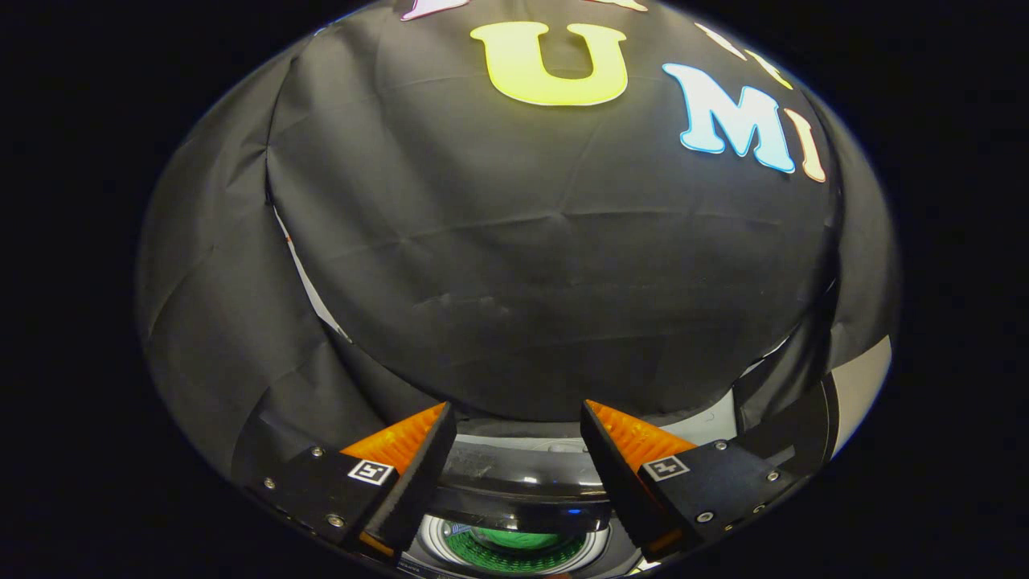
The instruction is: Put the clothes into the washing machine and then close the washing machine lid.
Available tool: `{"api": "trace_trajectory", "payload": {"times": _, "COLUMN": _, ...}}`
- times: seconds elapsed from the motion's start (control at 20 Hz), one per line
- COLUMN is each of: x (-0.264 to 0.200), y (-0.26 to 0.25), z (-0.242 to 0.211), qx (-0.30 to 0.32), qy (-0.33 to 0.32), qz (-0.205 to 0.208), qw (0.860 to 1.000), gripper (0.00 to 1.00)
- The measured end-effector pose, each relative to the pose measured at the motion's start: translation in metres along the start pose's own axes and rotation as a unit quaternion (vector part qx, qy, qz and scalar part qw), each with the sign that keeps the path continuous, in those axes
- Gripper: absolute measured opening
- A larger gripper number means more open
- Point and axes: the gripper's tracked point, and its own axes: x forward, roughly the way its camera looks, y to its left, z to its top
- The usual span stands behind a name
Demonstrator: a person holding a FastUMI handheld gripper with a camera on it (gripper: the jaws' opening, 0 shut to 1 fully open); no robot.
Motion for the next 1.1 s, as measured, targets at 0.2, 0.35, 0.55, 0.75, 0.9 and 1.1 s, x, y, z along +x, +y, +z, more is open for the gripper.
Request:
{"api": "trace_trajectory", "payload": {"times": 0.2, "x": -0.001, "y": 0.001, "z": -0.002, "qx": -0.002, "qy": -0.013, "qz": 0.001, "qw": 1.000, "gripper": 0.96}}
{"api": "trace_trajectory", "payload": {"times": 0.35, "x": -0.002, "y": 0.001, "z": -0.002, "qx": -0.002, "qy": -0.016, "qz": 0.003, "qw": 1.000, "gripper": 0.96}}
{"api": "trace_trajectory", "payload": {"times": 0.55, "x": -0.001, "y": 0.001, "z": 0.003, "qx": -0.004, "qy": -0.031, "qz": 0.004, "qw": 1.000, "gripper": 0.95}}
{"api": "trace_trajectory", "payload": {"times": 0.75, "x": 0.001, "y": -0.003, "z": 0.007, "qx": -0.003, "qy": -0.038, "qz": 0.006, "qw": 0.999, "gripper": 0.94}}
{"api": "trace_trajectory", "payload": {"times": 0.9, "x": 0.002, "y": -0.004, "z": 0.010, "qx": -0.003, "qy": -0.042, "qz": 0.007, "qw": 0.999, "gripper": 0.93}}
{"api": "trace_trajectory", "payload": {"times": 1.1, "x": 0.012, "y": -0.011, "z": -0.002, "qx": 0.003, "qy": -0.017, "qz": 0.015, "qw": 1.000, "gripper": 0.94}}
